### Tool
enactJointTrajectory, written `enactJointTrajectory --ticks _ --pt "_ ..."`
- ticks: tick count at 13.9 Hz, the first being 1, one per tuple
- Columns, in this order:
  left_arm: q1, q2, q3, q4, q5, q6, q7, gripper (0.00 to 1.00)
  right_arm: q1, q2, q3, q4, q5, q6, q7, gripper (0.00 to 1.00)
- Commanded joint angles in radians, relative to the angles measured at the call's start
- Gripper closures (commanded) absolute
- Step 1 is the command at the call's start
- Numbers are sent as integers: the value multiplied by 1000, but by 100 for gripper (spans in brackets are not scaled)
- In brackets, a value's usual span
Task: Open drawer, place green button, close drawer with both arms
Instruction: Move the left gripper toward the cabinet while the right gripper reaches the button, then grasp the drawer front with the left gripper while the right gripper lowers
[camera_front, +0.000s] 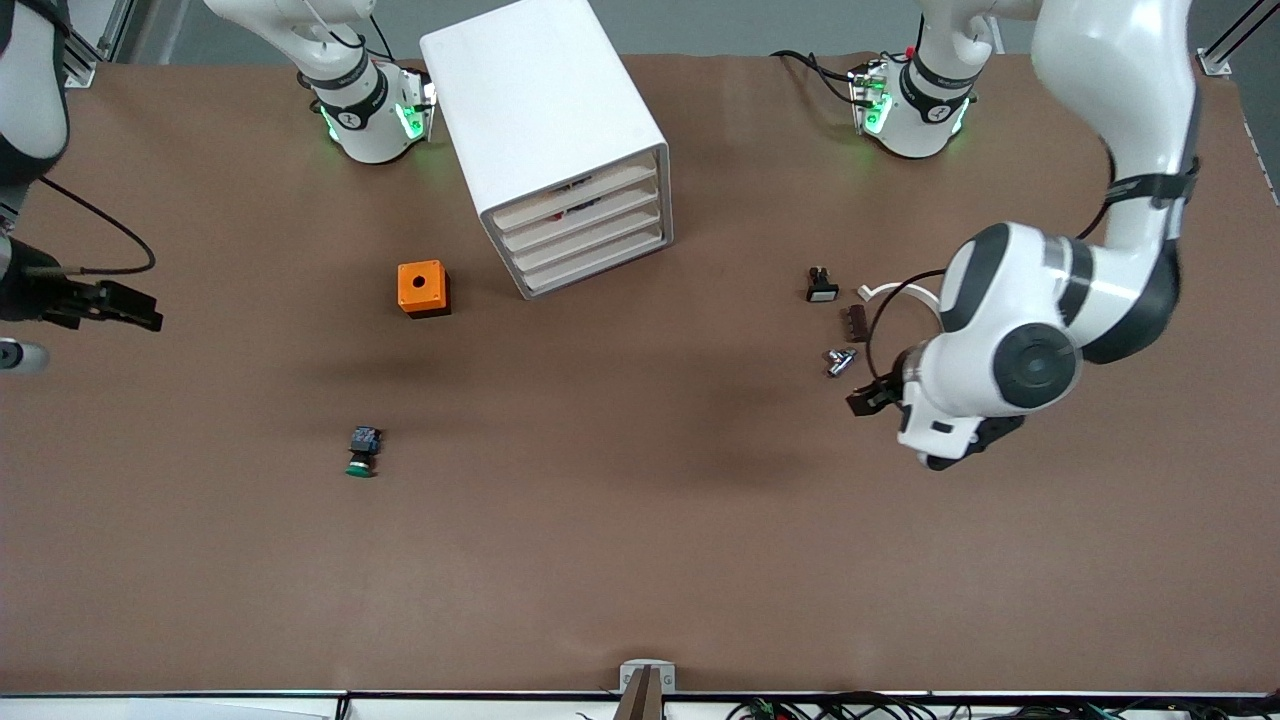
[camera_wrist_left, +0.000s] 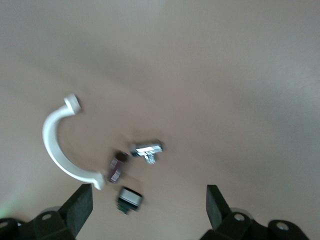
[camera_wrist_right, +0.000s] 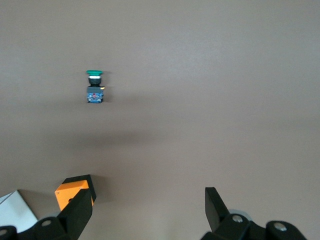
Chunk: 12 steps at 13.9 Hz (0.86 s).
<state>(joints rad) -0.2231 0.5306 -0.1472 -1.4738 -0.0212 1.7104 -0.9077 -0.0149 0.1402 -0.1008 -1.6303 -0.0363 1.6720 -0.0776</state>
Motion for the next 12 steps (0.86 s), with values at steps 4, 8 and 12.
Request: enactJointTrajectory --ticks 4,8,12 --pt "-80 134 5 40 -267 103 -333 0 49 133 16 -2 59 173 219 0" --pt "-145 206 5 43 -417 124 -580 0 67 212 16 -32 119 313 222 0" --pt "-163 227 5 29 -563 157 -742 0 102 283 16 -65 133 461 257 0"
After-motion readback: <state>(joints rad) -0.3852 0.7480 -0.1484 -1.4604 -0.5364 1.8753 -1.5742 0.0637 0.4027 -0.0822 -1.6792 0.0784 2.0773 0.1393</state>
